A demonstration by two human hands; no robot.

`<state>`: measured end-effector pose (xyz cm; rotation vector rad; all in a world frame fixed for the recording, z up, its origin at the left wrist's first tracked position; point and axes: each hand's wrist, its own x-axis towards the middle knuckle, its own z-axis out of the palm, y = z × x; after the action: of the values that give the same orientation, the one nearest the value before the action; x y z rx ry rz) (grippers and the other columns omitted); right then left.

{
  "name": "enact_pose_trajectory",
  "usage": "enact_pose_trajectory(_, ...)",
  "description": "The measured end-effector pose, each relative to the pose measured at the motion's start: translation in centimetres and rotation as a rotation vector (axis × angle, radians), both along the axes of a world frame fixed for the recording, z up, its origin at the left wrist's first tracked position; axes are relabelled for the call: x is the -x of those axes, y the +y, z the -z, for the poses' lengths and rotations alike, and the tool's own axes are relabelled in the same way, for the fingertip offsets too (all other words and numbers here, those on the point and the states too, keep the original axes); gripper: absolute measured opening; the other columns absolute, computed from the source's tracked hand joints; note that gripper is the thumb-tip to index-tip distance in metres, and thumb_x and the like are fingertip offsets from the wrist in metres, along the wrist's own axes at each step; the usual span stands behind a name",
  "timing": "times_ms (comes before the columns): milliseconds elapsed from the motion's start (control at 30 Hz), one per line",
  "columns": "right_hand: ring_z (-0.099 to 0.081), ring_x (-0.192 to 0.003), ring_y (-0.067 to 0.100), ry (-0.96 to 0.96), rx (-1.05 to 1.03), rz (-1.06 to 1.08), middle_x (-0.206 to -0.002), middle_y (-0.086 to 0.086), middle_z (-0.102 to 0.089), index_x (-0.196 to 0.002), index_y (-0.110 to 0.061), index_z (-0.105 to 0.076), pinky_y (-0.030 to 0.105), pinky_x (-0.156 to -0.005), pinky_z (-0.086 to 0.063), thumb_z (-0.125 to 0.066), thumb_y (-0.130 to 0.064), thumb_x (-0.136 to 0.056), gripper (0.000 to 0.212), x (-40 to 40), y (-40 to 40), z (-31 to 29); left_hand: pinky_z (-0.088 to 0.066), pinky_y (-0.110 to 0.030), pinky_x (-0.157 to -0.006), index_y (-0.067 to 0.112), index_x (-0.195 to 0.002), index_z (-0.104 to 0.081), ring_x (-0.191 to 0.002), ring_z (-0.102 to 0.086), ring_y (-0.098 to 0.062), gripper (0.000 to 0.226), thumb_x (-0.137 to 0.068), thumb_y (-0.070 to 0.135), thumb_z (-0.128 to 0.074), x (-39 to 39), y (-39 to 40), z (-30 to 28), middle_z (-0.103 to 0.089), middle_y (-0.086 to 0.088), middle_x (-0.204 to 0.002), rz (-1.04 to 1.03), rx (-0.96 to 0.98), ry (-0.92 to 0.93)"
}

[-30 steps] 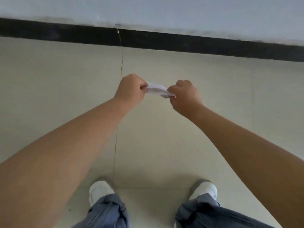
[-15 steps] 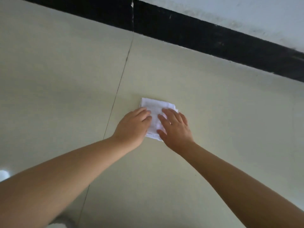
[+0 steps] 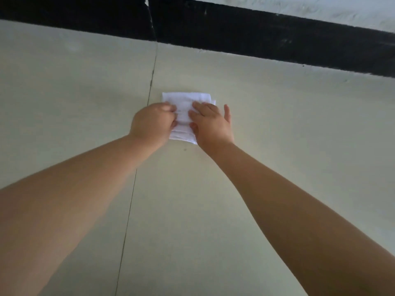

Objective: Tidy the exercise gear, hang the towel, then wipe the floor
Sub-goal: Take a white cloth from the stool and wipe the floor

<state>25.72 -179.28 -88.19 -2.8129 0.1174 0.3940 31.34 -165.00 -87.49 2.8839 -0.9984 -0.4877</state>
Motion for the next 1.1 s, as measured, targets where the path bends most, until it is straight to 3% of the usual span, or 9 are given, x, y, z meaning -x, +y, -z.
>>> enact_pose_trajectory(133, -0.069, -0.091, 0.018, -0.333, 0.12, -0.022, -0.099, -0.002, -0.074, -0.077, -0.018, -0.074, 0.06, -0.096, -0.039, -0.054, -0.016, -0.073, 0.02, 5.5, -2.2, 1.0, -0.057, -0.027, -0.065, 0.006, -0.064, -0.075, -0.075, -0.075, -0.025, 0.033, -0.074, 0.017, -0.045, 4.4, -1.0, 0.8, -0.076, -0.009, -0.08, 0.223, 0.145, -0.122)
enact_pose_trajectory(200, -0.064, -0.093, 0.018, -0.346, 0.168, -0.024, -0.097, -0.001, -0.074, -0.076, -0.017, -0.074, 0.052, -0.101, -0.035, -0.05, -0.019, -0.074, 0.025, 9.4, -5.3, 1.6, -0.057, -0.025, -0.074, 0.007, -0.063, -0.076, -0.076, -0.075, -0.023, 0.031, -0.073, 0.013, -0.047, 6.5, -3.9, 1.1, -0.076, -0.009, -0.079, 0.368, 0.209, -0.16)
enact_pose_trajectory(333, -0.061, -0.094, 0.02, -0.373, 0.25, 0.103, -0.095, 0.007, -0.075, -0.079, -0.009, -0.075, 0.049, -0.1, -0.031, -0.049, -0.018, -0.078, 0.027, 13.6, -12.7, 0.8, -0.056, -0.02, -0.061, 0.009, -0.052, -0.073, -0.068, -0.073, -0.02, 0.035, -0.066, 0.012, -0.041, 8.6, -12.7, 1.5, -0.072, -0.004, -0.063, 0.505, 0.216, -0.11)
enact_pose_trajectory(400, -0.071, -0.084, 0.025, -0.313, 0.272, 0.153, -0.094, 0.008, -0.075, -0.078, -0.009, -0.075, 0.057, -0.096, -0.039, -0.05, -0.018, -0.077, 0.027, 12.9, -14.9, 0.3, -0.05, -0.015, -0.052, 0.01, -0.04, -0.068, -0.054, -0.069, -0.018, 0.038, -0.061, 0.013, -0.037, 8.2, -16.2, 1.1, -0.064, -0.002, -0.048, 0.498, 0.172, -0.03)
enact_pose_trajectory(500, -0.07, -0.095, 0.032, -0.183, 0.239, 0.216, -0.105, 0.012, -0.072, -0.087, -0.007, -0.074, 0.074, -0.091, -0.027, -0.07, -0.006, -0.071, 0.017, 9.4, -16.0, -0.3, -0.043, -0.011, -0.041, 0.01, -0.031, -0.063, -0.038, -0.061, -0.013, 0.021, -0.049, 0.015, -0.052, 5.9, -18.3, -0.4, -0.057, 0.0, -0.036, 0.453, 0.168, -0.029)
enact_pose_trajectory(567, -0.054, -0.124, 0.025, -0.058, 0.19, 0.252, -0.132, 0.006, -0.058, -0.113, -0.012, -0.067, 0.072, -0.103, -0.007, -0.064, -0.008, -0.083, 0.03, 6.3, -15.4, -0.9, -0.046, -0.013, -0.043, 0.009, -0.039, -0.068, -0.043, -0.065, -0.013, 0.011, -0.044, 0.011, -0.059, 3.7, -17.7, -1.6, -0.063, -0.001, -0.044, 0.383, 0.152, -0.104)
enact_pose_trajectory(700, -0.013, -0.144, 0.007, 0.091, 0.112, 0.203, -0.155, -0.012, -0.019, -0.142, -0.027, -0.036, 0.059, -0.112, 0.006, -0.037, -0.018, -0.097, 0.045, -1.1, -10.6, -1.0, -0.048, -0.037, -0.089, 0.003, -0.115, -0.063, -0.113, -0.06, -0.031, 0.031, -0.096, 0.005, -0.038, -2.0, -13.6, -0.6, -0.063, -0.013, -0.12, 0.143, 0.008, -0.105)
enact_pose_trajectory(933, -0.017, -0.144, 0.011, 0.033, -0.122, 0.083, -0.151, -0.006, -0.029, -0.129, -0.016, -0.051, 0.056, -0.113, 0.008, -0.039, -0.014, -0.094, 0.037, -1.6, 0.7, -0.5, -0.056, -0.041, -0.072, -0.001, -0.085, -0.074, -0.098, -0.069, -0.035, 0.025, -0.081, 0.012, -0.053, -0.3, 0.4, -0.6, -0.07, -0.016, -0.111, -0.078, 0.083, -0.064)
enact_pose_trajectory(1100, -0.069, -0.098, 0.016, -0.269, 0.075, 0.031, -0.101, -0.003, -0.074, -0.075, -0.015, -0.074, 0.069, -0.088, -0.036, -0.038, -0.016, -0.07, 0.036, 4.7, -1.4, 0.8, -0.057, -0.029, -0.054, 0.005, -0.067, -0.074, -0.084, -0.074, -0.028, 0.036, -0.075, 0.019, -0.042, 3.8, -1.3, 0.5, -0.076, -0.01, -0.09, 0.122, 0.096, -0.075)
